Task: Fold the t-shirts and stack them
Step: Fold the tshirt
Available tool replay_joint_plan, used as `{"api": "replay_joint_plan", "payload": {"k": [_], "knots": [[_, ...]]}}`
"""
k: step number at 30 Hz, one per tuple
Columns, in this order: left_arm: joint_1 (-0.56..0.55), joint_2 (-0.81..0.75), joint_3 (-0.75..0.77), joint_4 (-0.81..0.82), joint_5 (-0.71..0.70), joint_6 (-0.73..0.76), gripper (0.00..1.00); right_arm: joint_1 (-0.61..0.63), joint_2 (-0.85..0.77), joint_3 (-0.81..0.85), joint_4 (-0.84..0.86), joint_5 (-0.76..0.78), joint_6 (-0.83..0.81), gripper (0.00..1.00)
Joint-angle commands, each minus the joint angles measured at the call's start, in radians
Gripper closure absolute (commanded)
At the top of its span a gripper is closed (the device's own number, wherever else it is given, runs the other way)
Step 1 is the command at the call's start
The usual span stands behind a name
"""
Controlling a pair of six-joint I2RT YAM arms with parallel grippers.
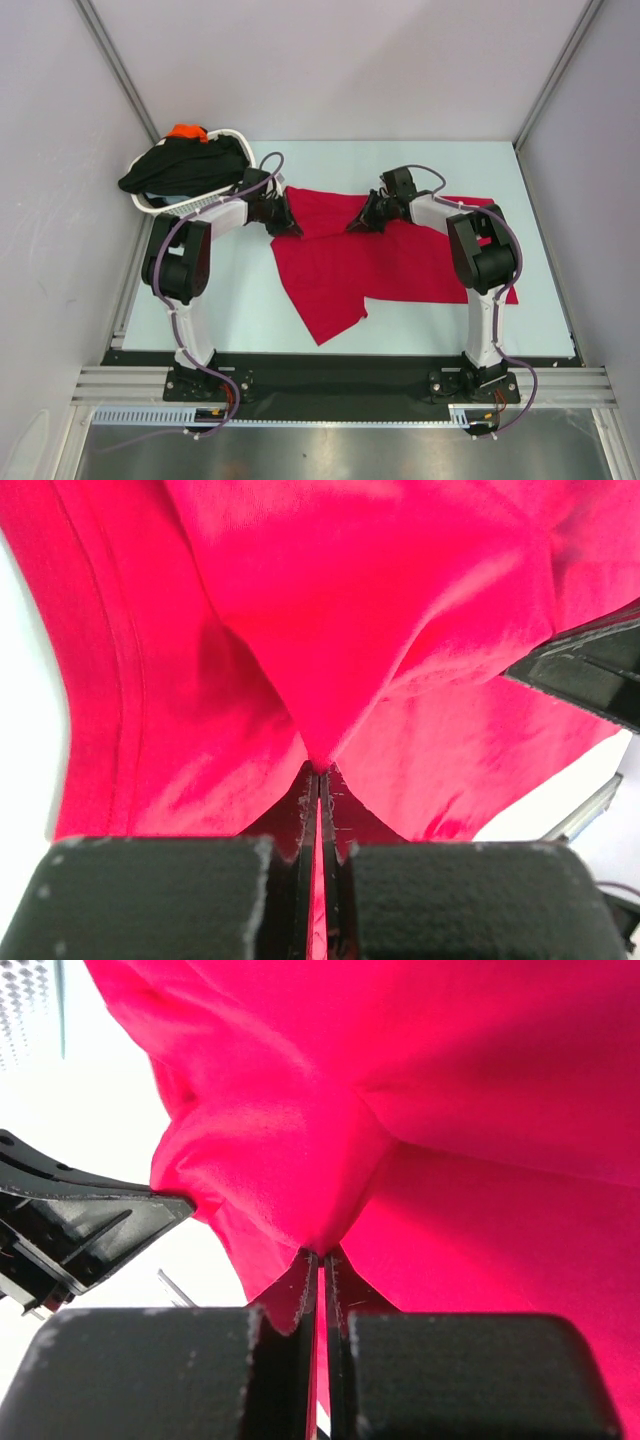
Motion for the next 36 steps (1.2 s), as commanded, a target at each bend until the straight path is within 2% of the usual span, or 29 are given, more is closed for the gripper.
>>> {"api": "replay_joint_plan", "payload": {"k": [1, 15, 17, 20, 21, 23, 28, 31, 32, 33, 36], "knots": [[0.008, -0.065, -0.025, -0.031, 0.044, 0.014, 0.99, 0.001, -0.017, 0.043, -0.071, -0.038, -0.072, 1.0], [0.013, -0.082, -0.093, -0.025, 0.06, 0.006, 0.95, -0.008, -0.003, 0.045, -0.192, -0.047, -0.127, 0.99], [0.013, -0.075, -0.09, -0.032, 0.064, 0.004, 0.85, -0.009, 0.0, 0.048, -0.206, -0.039, -0.138, 0.96], [0.013, -0.114, -0.102, -0.05, 0.035, 0.024, 0.65, -0.022, -0.014, 0.059, -0.271, -0.026, -0.179, 0.86], [0.013, -0.137, -0.105, -0.057, -0.022, 0.041, 0.48, -0.037, -0.018, 0.068, -0.293, -0.015, -0.193, 0.76], [0.013, -0.208, -0.106, -0.07, -0.07, 0.085, 0.39, -0.063, -0.041, 0.074, -0.345, -0.003, -0.241, 0.71], [0.013, -0.217, 0.01, -0.089, -0.187, 0.158, 0.32, -0.161, -0.188, 0.069, -0.39, 0.051, -0.325, 0.51], [0.013, -0.138, 0.1, -0.051, -0.219, 0.168, 0.3, -0.235, -0.247, 0.069, -0.401, 0.106, -0.348, 0.39], [0.013, -0.11, 0.128, -0.029, -0.236, 0.168, 0.29, -0.3, -0.253, 0.069, -0.396, 0.137, -0.353, 0.34], [0.013, -0.046, 0.162, -0.026, -0.244, 0.171, 0.27, -0.331, -0.255, 0.072, -0.395, 0.149, -0.356, 0.26], [0.008, 0.04, 0.284, -0.008, -0.328, 0.184, 0.25, -0.465, -0.232, 0.112, -0.385, 0.168, -0.379, 0.21]]}}
